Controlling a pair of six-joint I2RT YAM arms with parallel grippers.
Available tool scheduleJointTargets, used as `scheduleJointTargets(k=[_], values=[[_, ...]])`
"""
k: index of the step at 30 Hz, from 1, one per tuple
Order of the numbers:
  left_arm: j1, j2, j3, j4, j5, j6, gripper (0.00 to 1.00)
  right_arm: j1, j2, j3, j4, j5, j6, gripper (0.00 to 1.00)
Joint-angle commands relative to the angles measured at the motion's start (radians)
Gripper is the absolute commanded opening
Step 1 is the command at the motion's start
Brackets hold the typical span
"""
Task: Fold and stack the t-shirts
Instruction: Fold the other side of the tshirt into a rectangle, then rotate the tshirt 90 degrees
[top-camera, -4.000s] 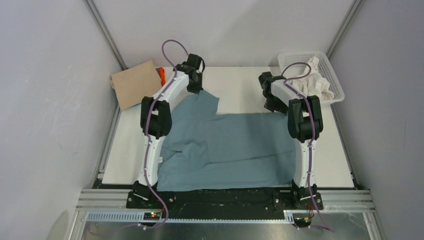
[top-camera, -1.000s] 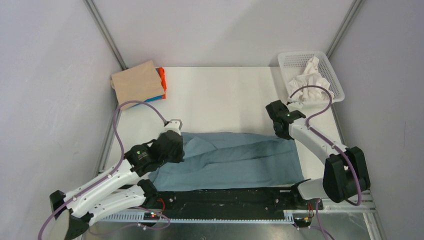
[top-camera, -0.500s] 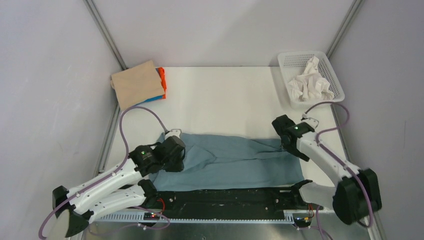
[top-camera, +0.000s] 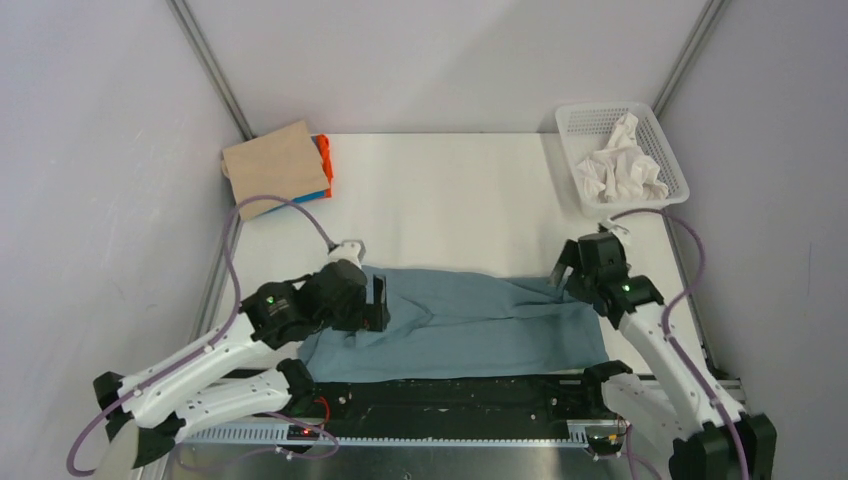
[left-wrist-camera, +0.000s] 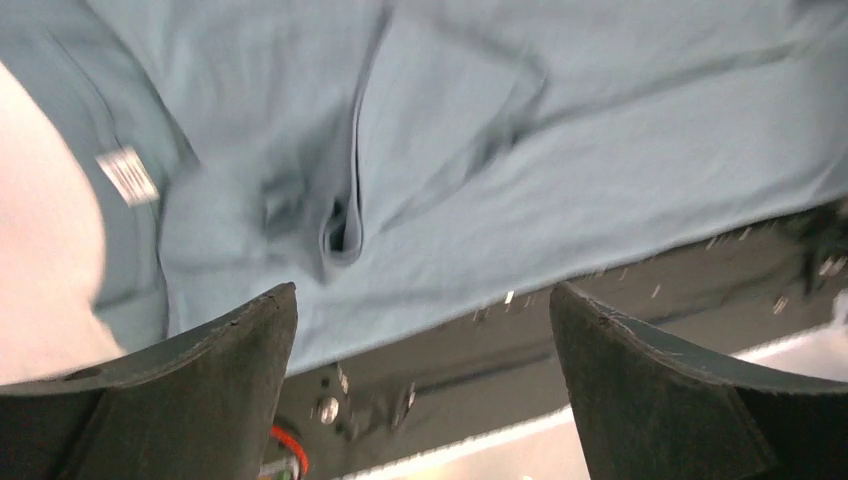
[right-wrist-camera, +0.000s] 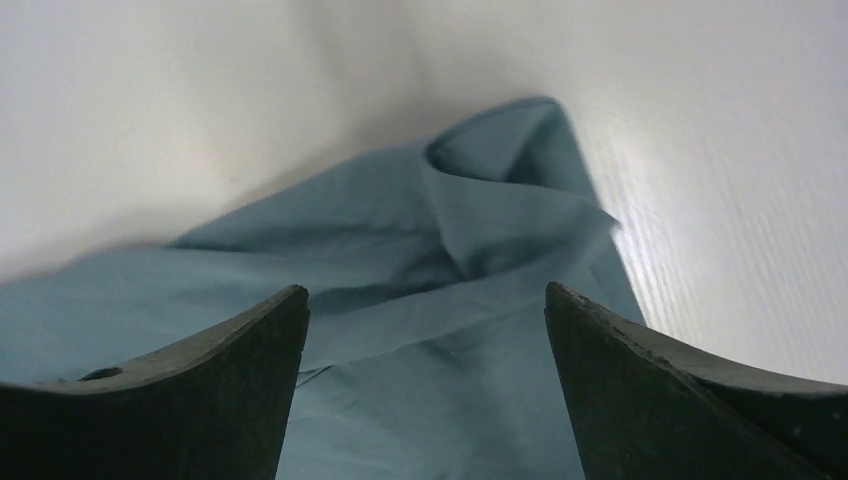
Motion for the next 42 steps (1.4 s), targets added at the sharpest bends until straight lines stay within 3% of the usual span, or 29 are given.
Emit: scheduleJointTargets(k=[1,6,9,12,17,21,30,34,40,42], values=[[0.009,0.014,0.093,0.127,-0.244,0.042,1.00,-0.003,0.150,0.057,0.167,-0.176,-0.270,0.91],[0.132,0.197,0.059,0.335,-0.091,0.100,1.00,-0.001,0.314,0.102,0.155,-0.052,-0.349,0.91],[0.141,0.278,-0.002,0.418,-0.021,0.110,1.00,0.014,0.401,0.112,0.170,-0.004,-0.362,0.90],[0.141,0.323,-0.094,0.570,0.140,0.103,1.00,0.014,0.471,0.140,0.155,0.079,-0.353,0.89],[0.133,0.295,-0.259,0.653,0.309,0.085,1.00,-0.007,0.532,0.171,0.145,0.186,-0.401,0.88],[0.062,0.228,-0.330,0.658,0.382,0.087,1.00,-0.047,0.572,0.188,0.127,0.345,-0.492,0.91],[-0.003,0.112,-0.402,0.657,0.519,0.019,1.00,-0.215,0.587,0.266,-0.036,0.617,-0.307,0.94],[-0.054,0.057,-0.414,0.656,0.562,-0.016,1.00,-0.287,0.506,0.271,-0.008,0.509,-0.223,0.94],[-0.066,0.007,-0.436,0.638,0.644,-0.006,1.00,-0.334,0.269,0.206,0.208,-0.031,-0.289,0.95],[-0.068,-0.027,-0.405,0.616,0.640,0.015,1.00,-0.344,0.219,0.187,0.241,-0.121,-0.289,0.97]])
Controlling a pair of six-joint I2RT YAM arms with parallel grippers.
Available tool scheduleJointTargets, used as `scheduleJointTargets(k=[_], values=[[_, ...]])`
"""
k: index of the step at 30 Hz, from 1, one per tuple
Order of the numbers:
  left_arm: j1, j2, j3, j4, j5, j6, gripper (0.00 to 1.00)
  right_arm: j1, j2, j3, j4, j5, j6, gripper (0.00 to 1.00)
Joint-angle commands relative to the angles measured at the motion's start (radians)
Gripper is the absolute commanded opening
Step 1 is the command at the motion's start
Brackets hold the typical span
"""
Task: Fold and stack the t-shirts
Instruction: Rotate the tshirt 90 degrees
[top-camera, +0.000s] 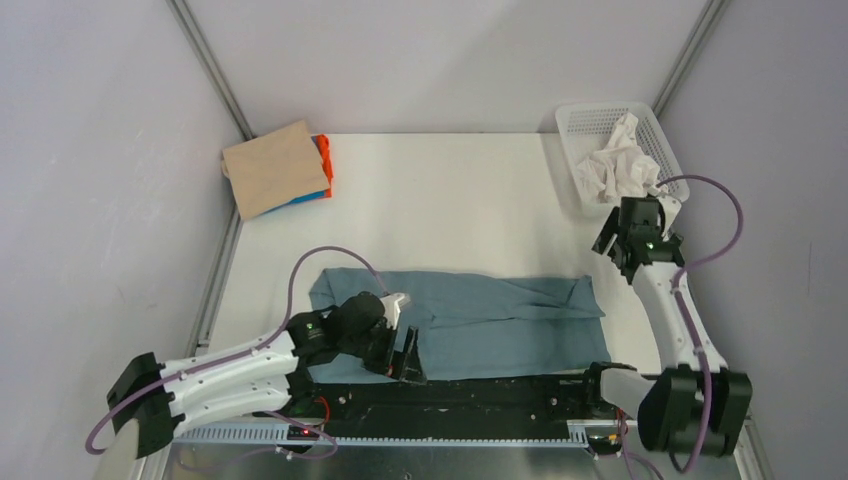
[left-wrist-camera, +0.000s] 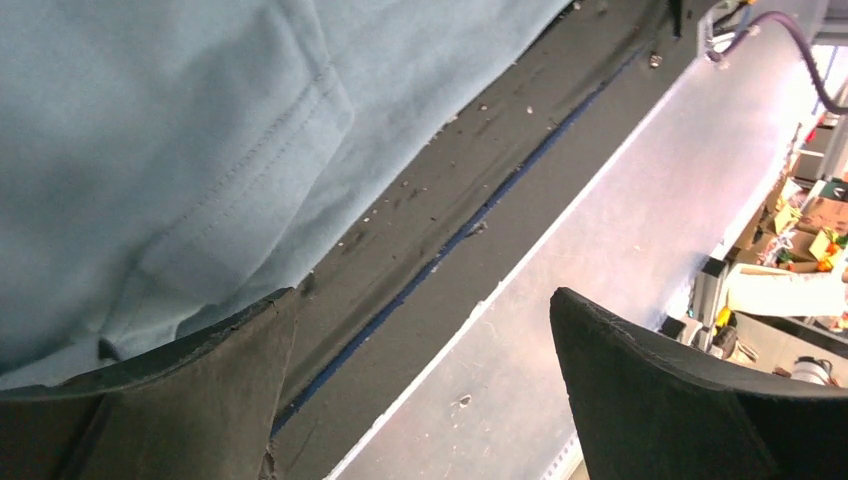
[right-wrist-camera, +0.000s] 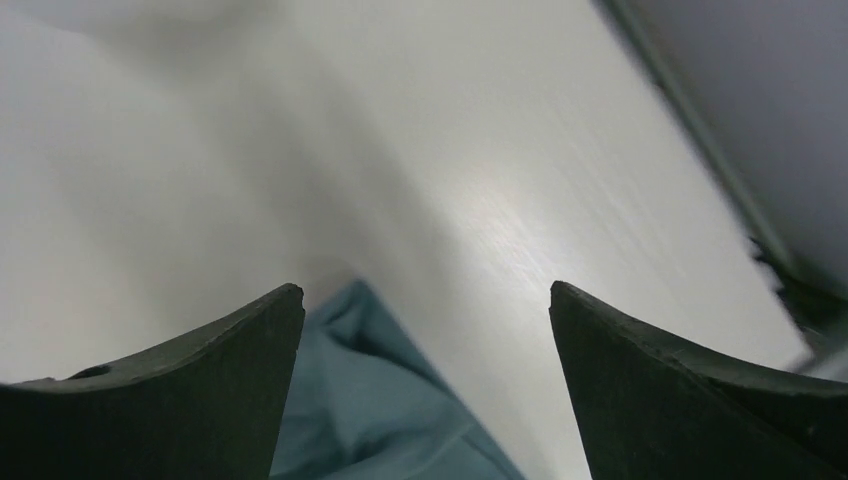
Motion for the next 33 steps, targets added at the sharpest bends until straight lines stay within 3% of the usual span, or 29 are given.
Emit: scheduleJointTargets(k=[1,5,7,9,14,17,21,27,30,33], values=[[-0.008,-0.073,0.058,-0.020,0.057,0.024,1.00,-0.021,-0.125,-0.033,0.155,-0.337,0.000,0.98],[-0.008,-0.170,0.132,-0.043,-0.057,0.050,1.00,-0.032,-0.175,-0.054,0.138,-0.411,0.036,1.00],[-0.001,-0.174,0.164,-0.061,-0.288,0.048,1.00,-0.031,-0.186,-0.072,0.131,-0.505,0.051,0.99],[0.040,-0.110,0.190,-0.064,-0.396,0.023,1.00,-0.001,-0.206,-0.116,0.158,-0.631,0.056,0.99],[0.245,0.168,0.248,-0.026,-0.429,-0.021,1.00,0.371,-0.145,-0.158,0.111,-0.330,0.108,0.99],[0.306,0.347,0.267,0.056,-0.438,-0.019,1.00,0.388,-0.039,-0.166,0.144,-0.333,0.140,0.99],[0.403,0.451,0.233,0.099,-0.431,-0.009,1.00,0.311,0.070,-0.168,0.177,-0.363,0.161,0.99],[0.592,0.457,0.083,0.170,-0.378,0.016,1.00,0.055,0.134,-0.187,0.193,-0.412,0.202,0.99],[0.631,0.422,0.047,0.179,-0.368,0.031,1.00,-0.068,0.153,-0.191,0.215,-0.387,0.202,1.00],[0.649,0.404,0.053,0.180,-0.365,0.045,1.00,-0.108,0.134,-0.194,0.212,-0.384,0.213,0.99]])
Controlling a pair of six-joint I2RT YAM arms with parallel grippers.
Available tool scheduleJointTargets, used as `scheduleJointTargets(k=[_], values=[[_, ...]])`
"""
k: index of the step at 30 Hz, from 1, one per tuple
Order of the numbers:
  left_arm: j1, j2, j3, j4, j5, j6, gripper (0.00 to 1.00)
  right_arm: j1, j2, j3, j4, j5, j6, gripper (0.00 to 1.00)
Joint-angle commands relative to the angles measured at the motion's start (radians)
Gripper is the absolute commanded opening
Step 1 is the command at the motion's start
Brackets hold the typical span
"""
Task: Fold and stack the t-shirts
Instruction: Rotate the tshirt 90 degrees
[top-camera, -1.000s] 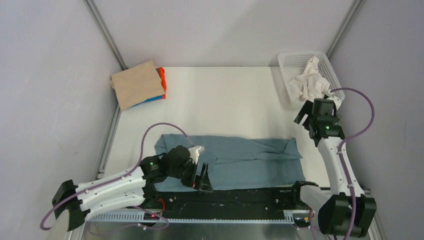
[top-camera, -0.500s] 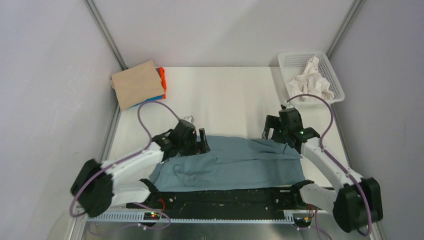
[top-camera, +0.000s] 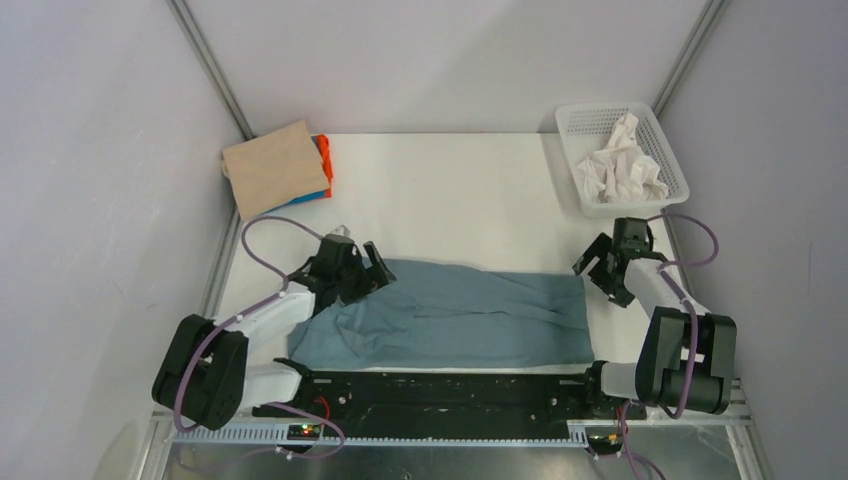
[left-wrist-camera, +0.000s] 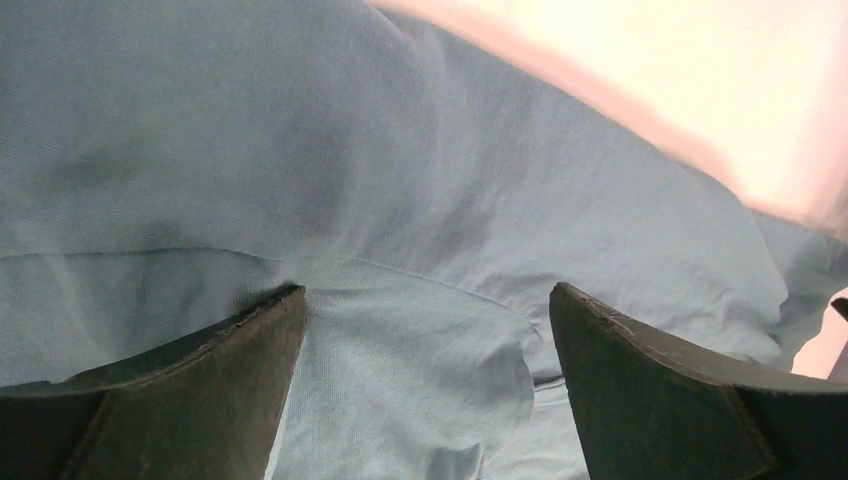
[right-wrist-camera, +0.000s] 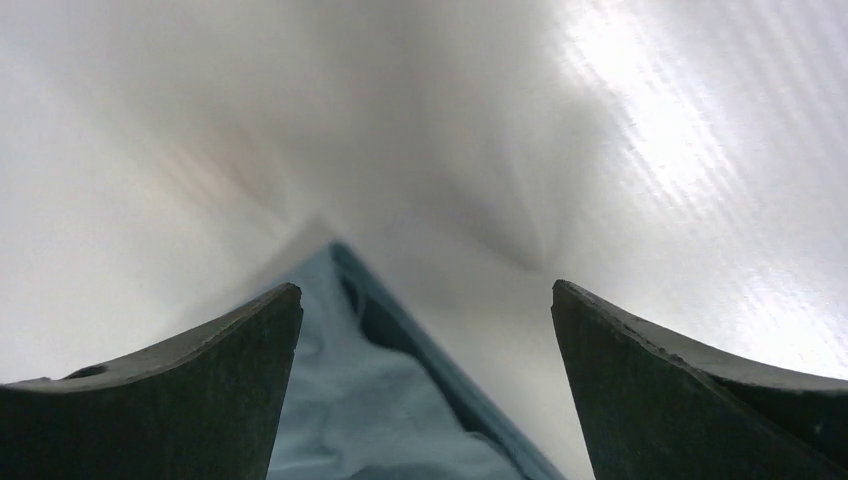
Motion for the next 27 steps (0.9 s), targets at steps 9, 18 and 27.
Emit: scheduleJointTargets(k=[9,18,27], values=[[0.038,0.245,0.164,-0.039,0.060,0.094,1.00,0.261,-0.242,-0.011,0.053,-0.051,-0.035,0.99],[0.016,0.791,0.758,-0.038,0.319,0.133,1.00,0.655,-0.201,-0.034,0.089,-0.067,0.028,1.00],[-0.022,1.230,1.464,-0.040,0.569,-0.083,1.00,0.718,-0.057,-0.128,0.156,-0.154,0.107,0.99]])
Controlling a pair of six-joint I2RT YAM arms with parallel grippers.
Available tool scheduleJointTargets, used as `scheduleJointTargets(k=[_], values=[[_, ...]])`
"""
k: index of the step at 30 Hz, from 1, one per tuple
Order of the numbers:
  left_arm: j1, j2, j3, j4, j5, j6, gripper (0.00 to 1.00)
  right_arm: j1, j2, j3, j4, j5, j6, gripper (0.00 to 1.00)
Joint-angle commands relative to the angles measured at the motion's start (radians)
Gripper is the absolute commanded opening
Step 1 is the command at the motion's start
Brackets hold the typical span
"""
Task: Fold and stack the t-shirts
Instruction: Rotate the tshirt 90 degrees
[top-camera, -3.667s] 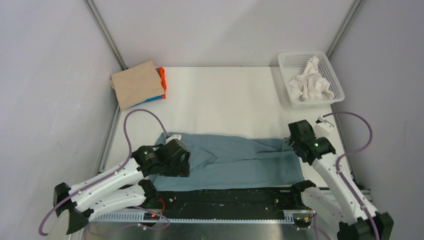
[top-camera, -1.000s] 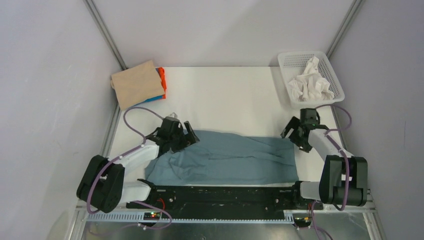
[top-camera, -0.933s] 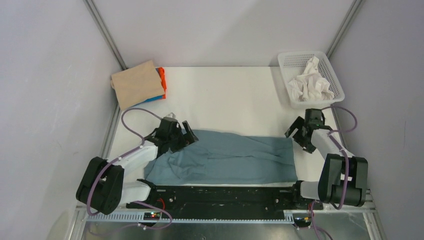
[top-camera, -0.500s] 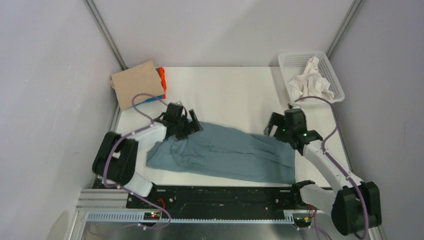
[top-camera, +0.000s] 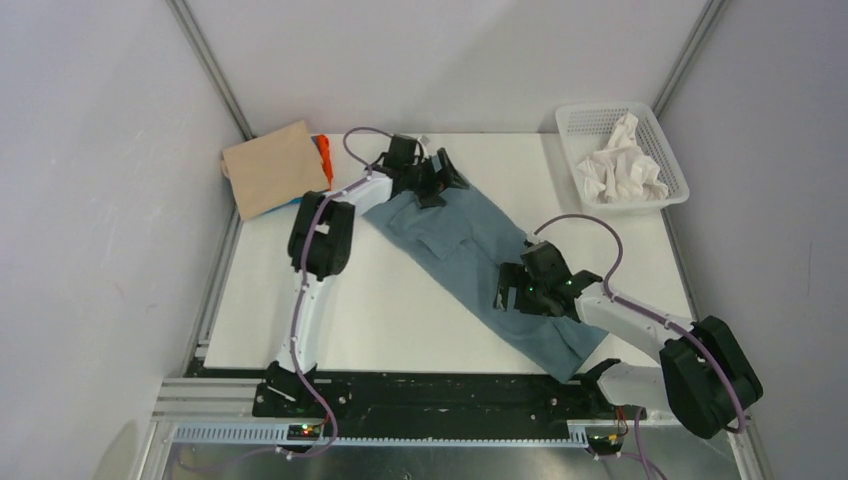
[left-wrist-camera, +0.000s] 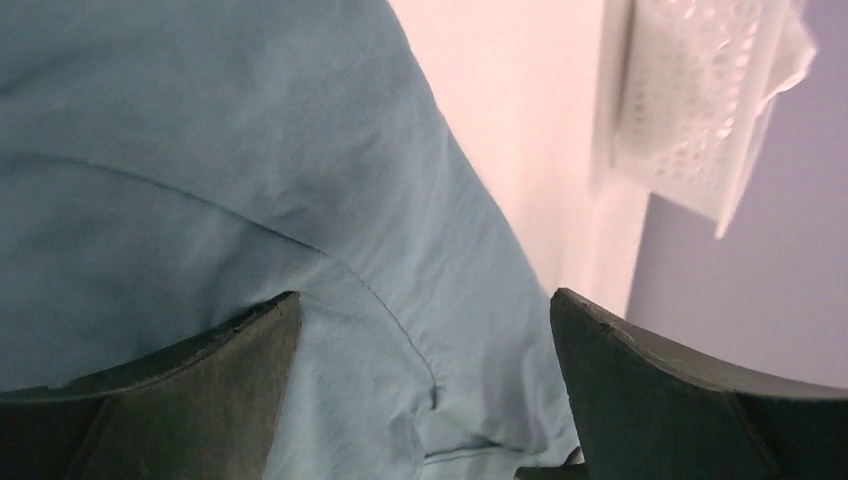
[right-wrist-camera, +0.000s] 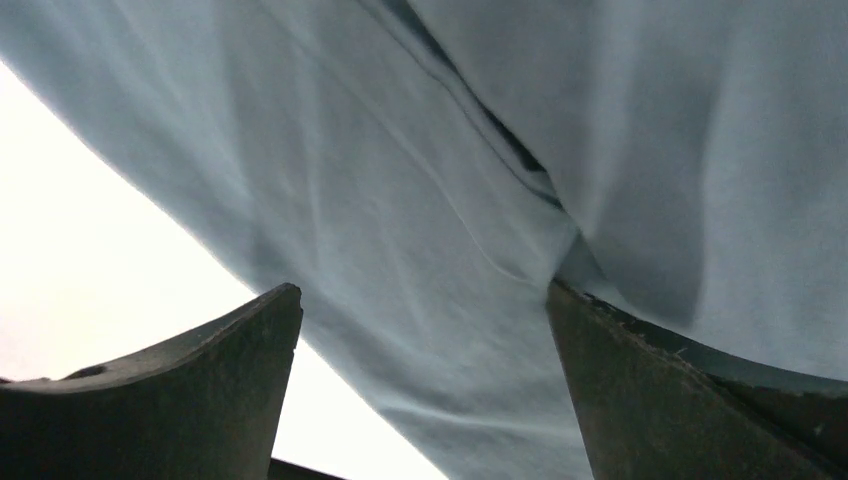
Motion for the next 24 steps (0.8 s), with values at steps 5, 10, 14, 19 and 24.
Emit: scheduleJointTargets(k=[5,10,14,19,24], values=[[-0.018,0.478,0.770,0.063,0.137,-0.404,1.00,0.110,0.196,-0.016,0.214,-0.261,0.107,0.99],[0.025,0.545,0.753,0.386,0.010,-0.648,1.00,0.207,0.358,0.056,0.459,-0.470,0.133,0.99],[0.041,0.492,0.753,0.355,-0.061,-0.571,1.00,0.309,0.414,0.206,0.450,-0.489,0.071,0.99],[0.054,0.432,0.741,0.260,-0.154,-0.411,1.00,0.381,0.300,0.253,0.349,-0.337,-0.017,0.99],[0.071,0.460,0.798,0.257,-0.164,-0.402,1.00,0.438,0.070,0.234,0.006,0.036,-0.054,0.99]])
